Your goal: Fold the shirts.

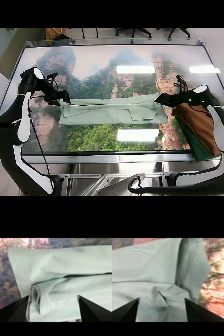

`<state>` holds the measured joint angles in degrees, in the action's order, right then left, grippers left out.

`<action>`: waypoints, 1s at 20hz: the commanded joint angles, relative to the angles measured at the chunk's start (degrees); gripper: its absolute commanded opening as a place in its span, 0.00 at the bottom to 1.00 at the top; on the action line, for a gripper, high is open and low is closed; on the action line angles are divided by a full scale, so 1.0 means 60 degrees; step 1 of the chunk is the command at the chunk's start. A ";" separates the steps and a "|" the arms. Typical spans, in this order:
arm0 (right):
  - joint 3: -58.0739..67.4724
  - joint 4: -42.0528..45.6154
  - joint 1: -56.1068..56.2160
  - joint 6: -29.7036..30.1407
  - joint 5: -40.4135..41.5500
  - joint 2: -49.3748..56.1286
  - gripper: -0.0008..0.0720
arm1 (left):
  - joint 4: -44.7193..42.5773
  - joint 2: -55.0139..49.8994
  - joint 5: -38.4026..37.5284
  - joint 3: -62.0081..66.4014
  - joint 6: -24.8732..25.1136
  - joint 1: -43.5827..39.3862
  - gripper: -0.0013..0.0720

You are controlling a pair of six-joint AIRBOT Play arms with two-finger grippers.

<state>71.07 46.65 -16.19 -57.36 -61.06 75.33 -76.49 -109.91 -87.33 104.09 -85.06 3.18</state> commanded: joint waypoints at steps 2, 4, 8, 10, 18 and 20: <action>0.0106 0.0433 -0.0619 -0.0233 -0.0831 -0.0029 0.92 | 0.0033 -0.0153 -0.1268 0.1075 0.0022 -0.0047 0.92; 0.0106 0.0423 -0.0572 -0.0226 -0.0852 0.0299 0.92 | 0.0313 -0.0135 -0.1417 0.1184 0.0004 -0.0146 0.92; 0.0106 -0.0157 -0.0342 -0.0149 -0.1100 0.1089 0.92 | 0.1541 -0.0120 -0.1370 0.1184 0.0004 -0.0324 0.92; 0.0106 -0.0339 -0.0200 -0.0018 -0.1151 0.1290 0.92 | 0.1537 -0.0117 -0.1337 0.1184 0.0004 -0.0503 0.92; 0.0546 -0.0954 0.0415 0.0561 -0.1479 0.1067 0.04 | 0.1869 -0.0131 0.0324 0.1180 0.0022 -0.2178 0.04; 0.1045 -0.0962 0.0455 0.0466 -0.1781 0.0550 0.03 | 0.2565 -0.0284 0.1330 0.1126 0.0018 -0.2860 0.04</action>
<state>74.41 42.24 -14.15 -54.76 -69.45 81.28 -65.30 -110.93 -87.20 111.11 -84.90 -9.19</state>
